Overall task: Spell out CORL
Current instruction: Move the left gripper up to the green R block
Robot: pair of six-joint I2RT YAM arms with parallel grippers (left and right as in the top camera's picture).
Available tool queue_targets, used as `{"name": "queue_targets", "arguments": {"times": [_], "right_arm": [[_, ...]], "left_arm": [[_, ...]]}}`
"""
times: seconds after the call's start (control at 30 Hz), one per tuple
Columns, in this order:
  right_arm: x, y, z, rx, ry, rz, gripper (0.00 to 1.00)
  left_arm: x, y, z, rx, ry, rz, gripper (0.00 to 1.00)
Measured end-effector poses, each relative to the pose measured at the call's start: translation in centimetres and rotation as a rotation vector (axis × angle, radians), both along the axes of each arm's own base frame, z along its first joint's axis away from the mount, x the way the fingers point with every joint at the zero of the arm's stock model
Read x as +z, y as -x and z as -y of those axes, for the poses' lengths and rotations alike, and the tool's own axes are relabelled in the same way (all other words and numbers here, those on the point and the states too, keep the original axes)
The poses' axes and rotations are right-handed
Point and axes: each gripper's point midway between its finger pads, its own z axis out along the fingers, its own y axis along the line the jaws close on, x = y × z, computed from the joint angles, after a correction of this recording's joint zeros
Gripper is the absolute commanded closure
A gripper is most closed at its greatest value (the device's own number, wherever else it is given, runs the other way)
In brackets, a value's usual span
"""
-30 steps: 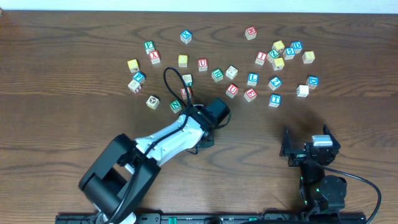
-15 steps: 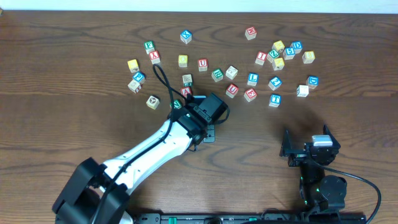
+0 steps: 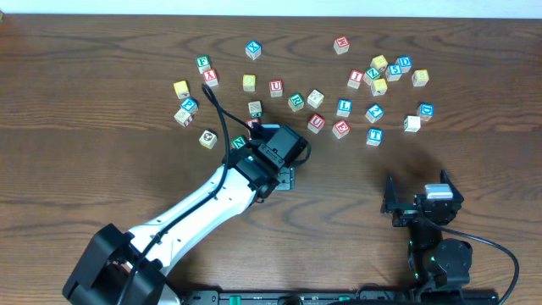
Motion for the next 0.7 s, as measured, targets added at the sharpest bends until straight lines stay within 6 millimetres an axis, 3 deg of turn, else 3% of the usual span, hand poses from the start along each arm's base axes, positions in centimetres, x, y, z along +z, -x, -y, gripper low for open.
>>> {"name": "queue_targets", "arguments": {"times": [0.17,0.3,0.4,0.6,0.7], "right_arm": [[0.0,0.0,0.0,0.0,0.0,0.0,0.01],[0.0,0.0,0.0,0.0,0.0,0.0,0.01],[0.0,0.0,0.0,0.0,0.0,0.0,0.01],[0.0,0.0,0.0,0.0,0.0,0.0,0.0],[0.0,0.0,0.0,0.0,0.0,0.0,0.01]], "left_arm": [[0.1,-0.1,0.0,-0.022,-0.009,0.009,0.22],[1.0,-1.8,1.8,-0.158,0.028,0.087,0.22],[1.7,-2.7,1.8,-0.215,0.044,0.093,0.21],[5.8,-8.6,0.3,-0.246,0.152,0.101,0.17],[6.6,-10.8,-0.1,-0.276,0.146,0.058,0.14]]}}
